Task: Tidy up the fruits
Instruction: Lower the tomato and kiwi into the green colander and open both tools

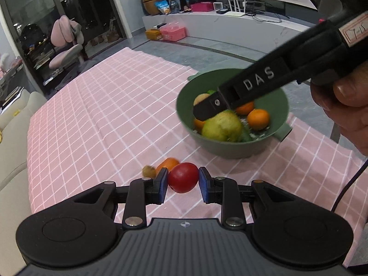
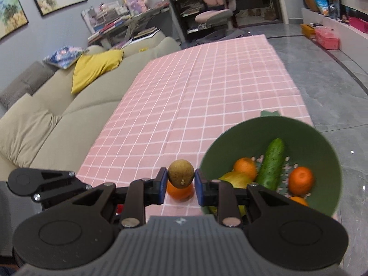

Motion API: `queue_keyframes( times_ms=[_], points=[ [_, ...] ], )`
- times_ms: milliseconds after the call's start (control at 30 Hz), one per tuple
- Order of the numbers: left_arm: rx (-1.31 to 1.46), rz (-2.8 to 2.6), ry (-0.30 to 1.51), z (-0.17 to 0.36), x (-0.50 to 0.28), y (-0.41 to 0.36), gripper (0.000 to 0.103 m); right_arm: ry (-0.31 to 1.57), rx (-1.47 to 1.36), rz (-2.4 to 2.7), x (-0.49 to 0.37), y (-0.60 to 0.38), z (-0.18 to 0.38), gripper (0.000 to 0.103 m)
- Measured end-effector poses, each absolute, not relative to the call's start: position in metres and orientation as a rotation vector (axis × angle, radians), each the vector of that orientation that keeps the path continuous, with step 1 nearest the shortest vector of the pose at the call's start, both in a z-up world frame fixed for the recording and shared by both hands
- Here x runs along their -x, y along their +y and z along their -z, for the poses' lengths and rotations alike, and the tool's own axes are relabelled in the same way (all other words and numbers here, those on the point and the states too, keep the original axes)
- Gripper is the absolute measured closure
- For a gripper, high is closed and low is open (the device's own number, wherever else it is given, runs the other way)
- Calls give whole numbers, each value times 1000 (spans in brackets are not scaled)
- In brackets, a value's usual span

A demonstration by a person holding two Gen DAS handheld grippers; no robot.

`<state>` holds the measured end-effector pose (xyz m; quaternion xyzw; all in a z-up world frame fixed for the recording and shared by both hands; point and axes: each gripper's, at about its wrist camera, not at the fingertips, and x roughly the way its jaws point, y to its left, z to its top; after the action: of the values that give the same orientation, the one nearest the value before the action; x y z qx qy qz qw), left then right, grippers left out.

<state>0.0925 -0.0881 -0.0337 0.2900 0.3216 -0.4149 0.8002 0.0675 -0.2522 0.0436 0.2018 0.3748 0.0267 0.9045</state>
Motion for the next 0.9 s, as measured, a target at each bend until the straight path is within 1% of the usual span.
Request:
queue_keyframes(
  times_ms=[233, 400, 533, 700, 900],
  points=[
    [-586, 909, 686, 29, -91, -106, 71, 754, -434, -27, -55, -270, -53, 82],
    [-560, 883, 670, 23, -97, -132, 71, 748, -415, 23, -51, -292, -59, 82],
    [-534, 871, 670, 25, -107, -157, 71, 750, -452, 63, -56, -318, -59, 82],
    [-543, 860, 677, 39, -117, -178, 71, 777, -503, 90, -72, -342, -48, 82],
    [-546, 859, 695, 51, -134, -192, 71, 828, -516, 97, -97, -345, -31, 82]
  ],
)
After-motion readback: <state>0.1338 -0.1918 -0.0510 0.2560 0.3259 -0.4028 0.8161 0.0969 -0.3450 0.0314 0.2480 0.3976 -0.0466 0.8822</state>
